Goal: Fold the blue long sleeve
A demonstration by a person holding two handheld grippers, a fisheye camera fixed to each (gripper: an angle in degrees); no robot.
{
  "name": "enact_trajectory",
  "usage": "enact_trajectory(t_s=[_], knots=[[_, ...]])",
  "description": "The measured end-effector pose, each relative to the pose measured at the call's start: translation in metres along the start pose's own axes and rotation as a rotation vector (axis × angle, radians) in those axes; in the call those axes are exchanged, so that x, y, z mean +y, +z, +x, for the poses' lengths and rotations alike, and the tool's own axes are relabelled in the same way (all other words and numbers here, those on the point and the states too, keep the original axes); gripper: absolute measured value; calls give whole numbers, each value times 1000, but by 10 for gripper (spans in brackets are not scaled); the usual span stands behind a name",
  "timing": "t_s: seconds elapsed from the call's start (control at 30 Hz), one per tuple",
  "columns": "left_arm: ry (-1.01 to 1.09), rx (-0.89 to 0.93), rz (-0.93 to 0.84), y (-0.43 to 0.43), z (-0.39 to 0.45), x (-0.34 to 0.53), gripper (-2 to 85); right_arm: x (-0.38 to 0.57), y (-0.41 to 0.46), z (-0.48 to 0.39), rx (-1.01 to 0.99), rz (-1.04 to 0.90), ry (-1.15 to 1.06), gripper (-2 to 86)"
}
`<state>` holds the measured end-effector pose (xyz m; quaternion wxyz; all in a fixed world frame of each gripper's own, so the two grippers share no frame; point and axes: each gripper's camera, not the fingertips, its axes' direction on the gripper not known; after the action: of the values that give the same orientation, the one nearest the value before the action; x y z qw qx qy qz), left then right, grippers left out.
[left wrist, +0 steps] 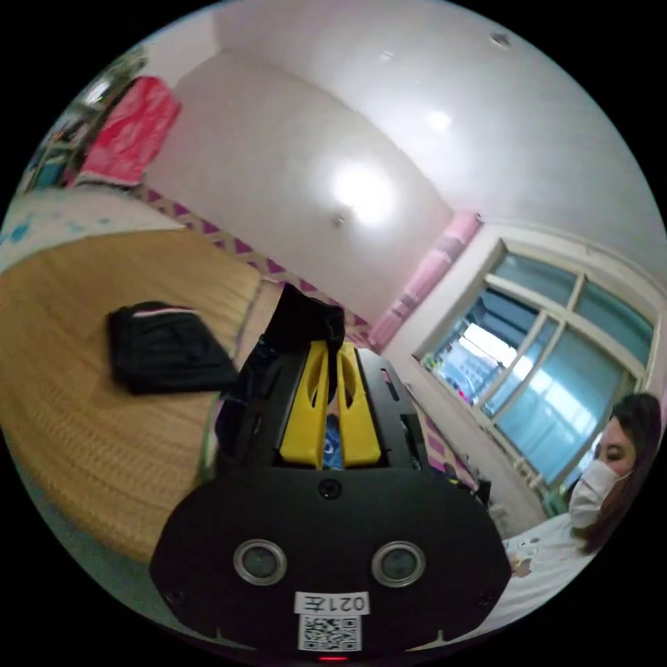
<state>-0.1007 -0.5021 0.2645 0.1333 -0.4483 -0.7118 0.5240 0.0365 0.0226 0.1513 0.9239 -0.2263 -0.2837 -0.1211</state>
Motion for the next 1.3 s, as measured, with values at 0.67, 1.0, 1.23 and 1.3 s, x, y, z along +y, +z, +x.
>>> enact_trajectory(t_s=[0.67, 1.0, 1.23, 1.3], knots=[[402, 151, -639, 508, 309, 308, -2, 47, -132, 67, 74, 179, 117, -5], [307, 423, -745, 608, 299, 412, 49, 41, -153, 65, 112, 204, 97, 4], [274, 162, -907, 652, 265, 452, -4, 47, -215, 73, 494, 459, 272, 82], [253, 182, -875, 651, 261, 454, -8, 49, -235, 82, 566, 545, 334, 90]])
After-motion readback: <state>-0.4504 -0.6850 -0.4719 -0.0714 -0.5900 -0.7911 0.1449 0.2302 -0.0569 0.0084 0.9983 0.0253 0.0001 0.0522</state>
